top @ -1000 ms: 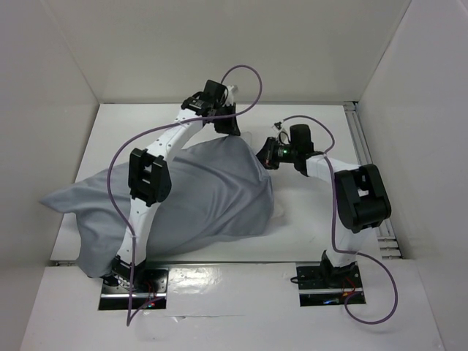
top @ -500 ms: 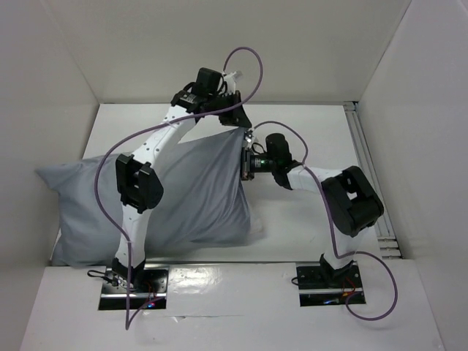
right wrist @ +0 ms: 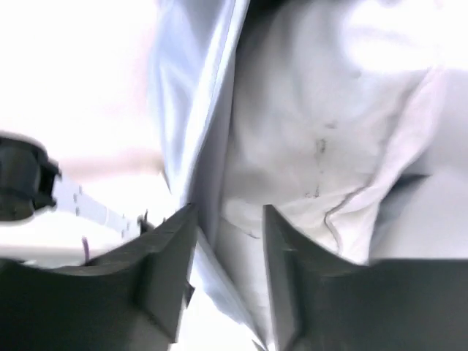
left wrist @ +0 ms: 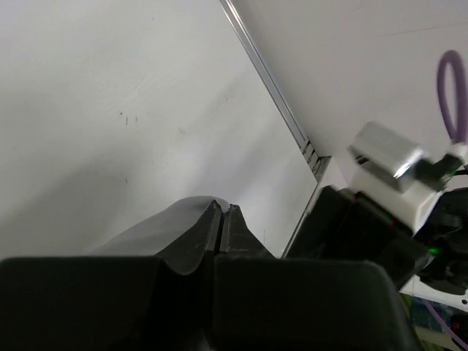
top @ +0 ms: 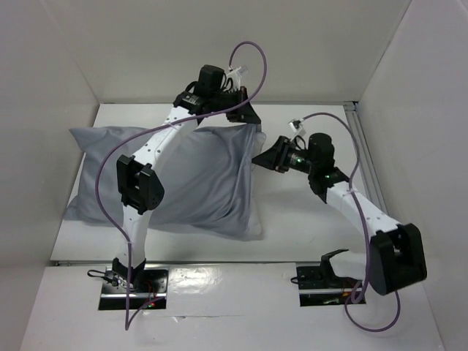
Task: Put the pillow into the pillowcase
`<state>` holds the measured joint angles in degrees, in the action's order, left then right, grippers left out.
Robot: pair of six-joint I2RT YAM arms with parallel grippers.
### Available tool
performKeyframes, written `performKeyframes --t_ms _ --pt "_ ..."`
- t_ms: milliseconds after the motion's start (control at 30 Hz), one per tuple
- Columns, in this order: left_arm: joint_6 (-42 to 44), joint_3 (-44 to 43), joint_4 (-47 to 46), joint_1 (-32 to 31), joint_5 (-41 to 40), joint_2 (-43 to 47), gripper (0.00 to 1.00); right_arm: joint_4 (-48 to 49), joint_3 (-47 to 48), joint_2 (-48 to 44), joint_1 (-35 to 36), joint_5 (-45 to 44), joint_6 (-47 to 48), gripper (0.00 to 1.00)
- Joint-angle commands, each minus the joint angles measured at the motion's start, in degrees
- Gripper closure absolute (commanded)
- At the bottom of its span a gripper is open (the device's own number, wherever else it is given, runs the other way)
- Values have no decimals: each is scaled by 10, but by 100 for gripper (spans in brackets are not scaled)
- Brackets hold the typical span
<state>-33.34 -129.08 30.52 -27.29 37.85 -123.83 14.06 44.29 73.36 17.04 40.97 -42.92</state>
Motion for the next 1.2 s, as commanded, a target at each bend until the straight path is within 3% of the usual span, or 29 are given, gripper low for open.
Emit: performKeyframes --t_ms 0,133,367,633,733,767,967,1167 --pt "-14 -13 -62 3 30 33 100 -81 -24 -53 -31 -68 35 53" --pt "-20 -13 -69 8 43 33 100 -64 -59 -75 -62 -102 -2 77" --pt "-30 -7 -79 8 64 33 100 60 -70 9 -56 -54 -48 75" --pt "-78 -17 -133 -22 95 33 100 224 5 153 80 -32 -122 84" --pt "-104 -54 -163 -49 127 33 100 355 11 206 92 -25 -207 85" --pt "-111 -64 -157 -58 127 33 100 439 5 225 92 -25 -224 85" --pt "-143 -86 -196 -67 169 53 100 440 55 274 82 31 -215 83" --pt "-182 -65 -233 -73 200 59 100 486 141 407 82 103 -261 81"
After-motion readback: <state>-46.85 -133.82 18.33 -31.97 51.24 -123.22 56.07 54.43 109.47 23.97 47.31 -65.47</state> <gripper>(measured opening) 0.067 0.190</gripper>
